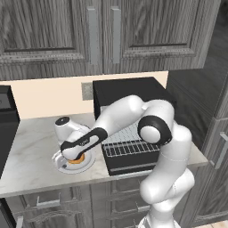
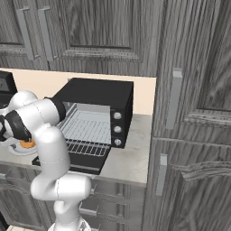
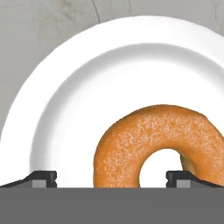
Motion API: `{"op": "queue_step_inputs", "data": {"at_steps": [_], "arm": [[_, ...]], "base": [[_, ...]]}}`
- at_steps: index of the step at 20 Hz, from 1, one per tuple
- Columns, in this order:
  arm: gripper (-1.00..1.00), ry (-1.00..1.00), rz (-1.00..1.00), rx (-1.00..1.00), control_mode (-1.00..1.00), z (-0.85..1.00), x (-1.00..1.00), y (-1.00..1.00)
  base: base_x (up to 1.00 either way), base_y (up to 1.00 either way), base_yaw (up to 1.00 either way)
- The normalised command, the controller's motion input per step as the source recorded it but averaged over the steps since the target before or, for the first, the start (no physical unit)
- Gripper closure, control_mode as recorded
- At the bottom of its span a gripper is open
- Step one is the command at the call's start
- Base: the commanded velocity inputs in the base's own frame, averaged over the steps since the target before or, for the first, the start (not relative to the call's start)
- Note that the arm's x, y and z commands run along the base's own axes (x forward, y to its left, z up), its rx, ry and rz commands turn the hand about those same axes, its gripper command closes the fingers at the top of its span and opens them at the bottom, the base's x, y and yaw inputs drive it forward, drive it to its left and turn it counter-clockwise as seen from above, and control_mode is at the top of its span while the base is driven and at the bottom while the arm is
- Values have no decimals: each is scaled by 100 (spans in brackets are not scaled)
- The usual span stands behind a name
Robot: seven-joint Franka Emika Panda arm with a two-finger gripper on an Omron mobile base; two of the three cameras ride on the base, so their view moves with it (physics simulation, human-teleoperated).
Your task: Pick up the bagel from the plate, place it on the toaster oven rack, close the door, and set the timer.
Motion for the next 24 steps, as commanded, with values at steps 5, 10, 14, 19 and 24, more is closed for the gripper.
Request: {"op": "queue_step_inputs", "data": {"at_steps": [5, 10, 14, 19, 24], "arm": [[-100, 0, 6, 0, -100, -14, 0, 2], [100, -2, 5, 0, -100, -3, 0, 5], [100, -4, 3, 0, -100, 0, 0, 5], [100, -8, 0, 0, -100, 1, 0, 0], [100, -14, 0, 0, -100, 40, -12, 0]], "base": [[0, 0, 0], [0, 0, 0], [0, 0, 0], [0, 0, 0], [0, 0, 0]]}}
